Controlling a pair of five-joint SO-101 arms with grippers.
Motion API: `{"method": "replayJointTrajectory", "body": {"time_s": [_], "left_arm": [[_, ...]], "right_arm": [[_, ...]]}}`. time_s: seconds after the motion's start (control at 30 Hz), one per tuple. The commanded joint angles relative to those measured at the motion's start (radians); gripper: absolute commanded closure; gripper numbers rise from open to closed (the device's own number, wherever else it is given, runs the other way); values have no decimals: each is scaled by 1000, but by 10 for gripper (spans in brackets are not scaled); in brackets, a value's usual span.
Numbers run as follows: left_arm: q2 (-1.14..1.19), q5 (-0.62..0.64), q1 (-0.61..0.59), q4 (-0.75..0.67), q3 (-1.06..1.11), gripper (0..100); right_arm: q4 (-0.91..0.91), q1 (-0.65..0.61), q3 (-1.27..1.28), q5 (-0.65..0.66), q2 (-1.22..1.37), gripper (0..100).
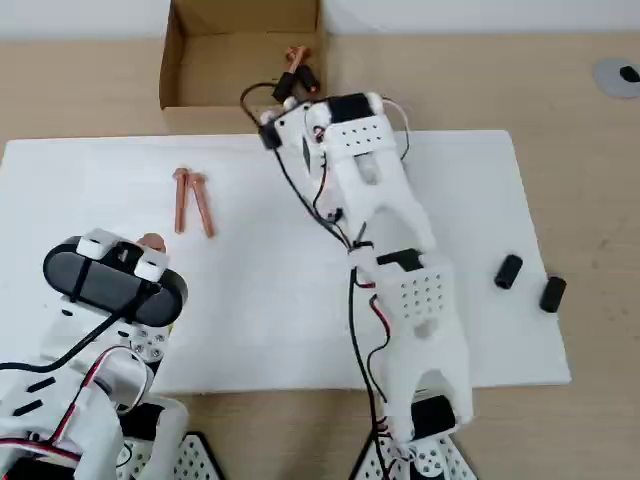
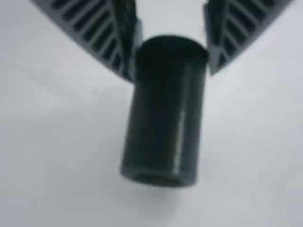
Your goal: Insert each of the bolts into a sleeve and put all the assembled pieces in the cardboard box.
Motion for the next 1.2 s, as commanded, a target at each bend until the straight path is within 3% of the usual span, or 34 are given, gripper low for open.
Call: {"method": "replayJointTrajectory", "body": {"time_s": [0.0,0.13,0.43,1.17], "left_arm": [[2,-8,5,-18,-15,987],[2,-9,6,-20,-15,986],[4,-41,6,-18,-14,968],[4,-41,6,17,-14,968]], "right_arm": [[15,-16,2,21,-13,987],[15,-16,7,46,-13,977],[15,-18,2,114,-12,766],[-43,-18,-1,144,97,762]]}}
